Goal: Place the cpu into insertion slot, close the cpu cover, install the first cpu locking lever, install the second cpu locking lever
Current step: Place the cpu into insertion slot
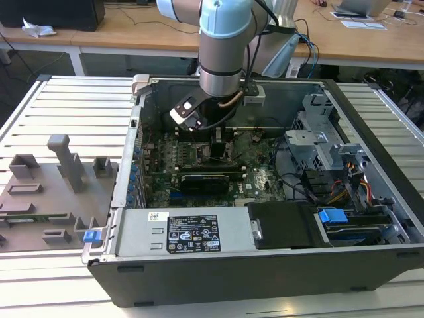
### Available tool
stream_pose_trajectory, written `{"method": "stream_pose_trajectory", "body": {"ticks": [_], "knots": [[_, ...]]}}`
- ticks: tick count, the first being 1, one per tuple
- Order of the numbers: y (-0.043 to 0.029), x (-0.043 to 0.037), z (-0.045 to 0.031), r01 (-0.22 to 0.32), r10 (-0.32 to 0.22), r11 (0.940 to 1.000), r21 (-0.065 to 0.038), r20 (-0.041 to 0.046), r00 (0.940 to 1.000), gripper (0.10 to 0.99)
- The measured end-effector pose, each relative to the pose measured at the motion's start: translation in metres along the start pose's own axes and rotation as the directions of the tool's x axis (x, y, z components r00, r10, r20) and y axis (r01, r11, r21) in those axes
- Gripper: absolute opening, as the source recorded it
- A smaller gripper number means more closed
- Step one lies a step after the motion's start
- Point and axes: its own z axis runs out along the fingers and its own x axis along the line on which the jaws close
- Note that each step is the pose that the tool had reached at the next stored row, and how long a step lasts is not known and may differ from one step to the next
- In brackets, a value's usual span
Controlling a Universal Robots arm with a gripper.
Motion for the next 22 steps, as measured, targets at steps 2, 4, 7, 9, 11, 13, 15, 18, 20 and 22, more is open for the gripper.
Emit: {"method": "stream_pose_trajectory", "body": {"ticks": [2, 4, 7, 9, 11, 13, 15, 18, 20, 22], "knots": [[0.0, 0.0, 0.0, 0.0, 0.0, 1.0, 0.0, -0.0001, 1.0, 0.545], [0.0, 0.0, 0.0001, 0.0, 0.0, 1.0, 0.0, -0.0001, 1.0, 0.545], [0.0, 0.0, 0.0001, -0.001, 0.001, 1.0, 0.0, -0.0002, 1.0, 0.62], [0.0001, 0.0, -0.0043, -0.001, 0.001, 1.0, 0.0, -0.0002, 1.0, 0.62], [0.0002, 0.0, -0.01, -0.001, 0.001, 1.0, 0.0, -0.0002, 1.0, 0.62], [0.0003, 0.0005, -0.0177, -0.001, 0.001, 1.0, 0.0, -0.0002, 1.0, 0.62], [0.0003, 0.0022, -0.0216, -0.001, 0.001, 1.0, 0.0, 0.0001, 1.0, 0.604], [0.0005, 0.003, -0.0322, -0.001, 0.001, 1.0, 0.0, 0.0006, 1.0, 0.357], [0.0006, 0.0037, -0.0426, -0.001, 0.001, 1.0, 0.0, 0.0012, 1.0, 0.294], [0.0009, 0.0049, -0.0577, -0.001, 0.001, 1.0, 0.0, 0.0022, 1.0, 0.106]]}}
